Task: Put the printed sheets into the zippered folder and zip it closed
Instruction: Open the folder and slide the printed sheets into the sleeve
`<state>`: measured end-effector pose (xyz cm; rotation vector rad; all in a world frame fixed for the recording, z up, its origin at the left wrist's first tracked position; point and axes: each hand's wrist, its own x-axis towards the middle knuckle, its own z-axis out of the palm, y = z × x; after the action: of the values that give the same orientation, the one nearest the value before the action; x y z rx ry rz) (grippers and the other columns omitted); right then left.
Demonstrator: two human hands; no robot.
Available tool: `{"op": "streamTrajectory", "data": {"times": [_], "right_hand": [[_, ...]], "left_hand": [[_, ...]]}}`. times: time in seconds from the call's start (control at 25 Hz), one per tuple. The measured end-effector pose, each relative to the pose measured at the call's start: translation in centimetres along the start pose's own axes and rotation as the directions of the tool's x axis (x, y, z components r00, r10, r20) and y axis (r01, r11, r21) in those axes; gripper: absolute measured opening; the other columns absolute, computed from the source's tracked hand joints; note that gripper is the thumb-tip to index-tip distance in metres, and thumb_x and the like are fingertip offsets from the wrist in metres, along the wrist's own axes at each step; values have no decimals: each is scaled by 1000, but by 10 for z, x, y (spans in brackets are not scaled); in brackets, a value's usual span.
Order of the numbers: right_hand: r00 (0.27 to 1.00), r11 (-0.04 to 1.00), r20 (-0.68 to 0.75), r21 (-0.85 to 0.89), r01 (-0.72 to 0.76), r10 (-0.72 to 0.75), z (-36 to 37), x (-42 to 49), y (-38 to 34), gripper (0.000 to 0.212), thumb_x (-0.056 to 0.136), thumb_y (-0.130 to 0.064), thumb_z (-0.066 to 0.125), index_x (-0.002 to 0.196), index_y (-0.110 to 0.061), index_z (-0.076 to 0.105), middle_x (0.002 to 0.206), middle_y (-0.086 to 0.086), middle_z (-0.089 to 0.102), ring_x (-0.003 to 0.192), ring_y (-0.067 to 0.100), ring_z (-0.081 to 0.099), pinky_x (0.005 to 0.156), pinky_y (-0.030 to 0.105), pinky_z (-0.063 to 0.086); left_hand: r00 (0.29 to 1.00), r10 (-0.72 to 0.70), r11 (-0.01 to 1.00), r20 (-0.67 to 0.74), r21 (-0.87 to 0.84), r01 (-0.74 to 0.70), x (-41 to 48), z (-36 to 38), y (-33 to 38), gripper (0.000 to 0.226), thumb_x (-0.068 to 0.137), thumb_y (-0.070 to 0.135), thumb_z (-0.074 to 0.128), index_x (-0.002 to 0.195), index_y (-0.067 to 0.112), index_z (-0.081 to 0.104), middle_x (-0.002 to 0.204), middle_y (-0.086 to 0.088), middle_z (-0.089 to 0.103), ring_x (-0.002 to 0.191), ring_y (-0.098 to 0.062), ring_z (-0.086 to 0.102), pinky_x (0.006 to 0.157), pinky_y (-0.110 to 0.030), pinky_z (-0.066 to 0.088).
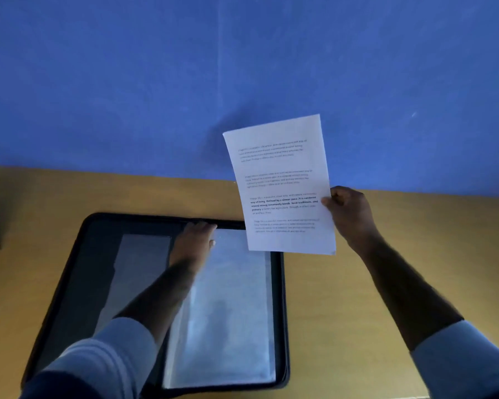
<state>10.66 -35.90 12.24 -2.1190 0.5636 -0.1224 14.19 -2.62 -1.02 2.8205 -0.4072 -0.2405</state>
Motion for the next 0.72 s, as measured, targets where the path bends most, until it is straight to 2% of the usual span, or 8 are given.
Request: {"op": "streamTrajectory", "data": {"times": [0.12,0.24,0.32,0.4,0.52,0.6,0.68,0.72], "right_hand": [[999,999,-48,-34,3,-5,11,4,-18,11,88,-12,63,86,-3,67,93,25,71,71,17,54,66,33,43],[999,1000,-40,-21,15,-15,29,5,-39,12,90,-12,62,88,-1,66,96,26,70,74,19,57,68,34,47],[998,996,-20,-64,55,-56,44,7,-57,12,91,-13,61,86,-3,65,93,21,72,75,22,60,68,37,50],[994,987,0,-120,104,-105,57,12,-75,14,92,-13,60,84,-2,63,90,18,71,72,25,59,65,35,47],[984,967,42,-183,180,-175,70,23,-100,19,92,-10,58,79,3,55,77,18,60,65,22,49,60,31,38],[973,946,68,-229,229,-220,78,32,-112,28,90,-9,59,66,-5,45,65,4,47,58,14,40,54,30,32],[964,929,103,-262,263,-244,87,40,-119,39,90,-8,60,60,-16,37,61,-5,40,53,9,34,49,26,27],[962,923,123,-273,271,-246,91,45,-120,39,90,-8,60,60,-18,38,61,-7,41,52,7,36,47,23,27]], "left_hand": [[997,78,995,-2,66,-78,-2,0,-1,19,89,20,66,107,17,68,110,-8,61,103,-33,58,79,-42,51],[997,73,997,33,-27,-73,-4,-5,-1,5,92,16,61,96,13,63,107,-9,56,98,-33,57,71,-44,50],[996,72,991,45,-112,-66,-3,-8,1,2,93,12,56,93,12,58,105,-9,55,96,-32,56,66,-43,46],[996,64,983,54,-173,-54,-4,-10,4,3,94,12,53,94,13,55,103,-8,55,96,-31,56,64,-41,44],[997,42,971,63,-239,-25,-5,-11,6,10,95,14,53,104,15,56,109,-6,56,98,-30,59,72,-45,52],[997,39,970,67,-243,-22,-3,-11,8,17,95,13,52,111,15,59,116,-6,55,99,-30,61,74,-47,55],[998,29,968,52,-249,-15,-2,-10,9,15,95,11,52,107,15,59,115,-6,53,95,-31,61,68,-43,52],[999,17,966,45,-260,-4,-2,-9,10,12,94,10,51,103,15,58,113,-6,53,92,-32,61,64,-40,48]]}}
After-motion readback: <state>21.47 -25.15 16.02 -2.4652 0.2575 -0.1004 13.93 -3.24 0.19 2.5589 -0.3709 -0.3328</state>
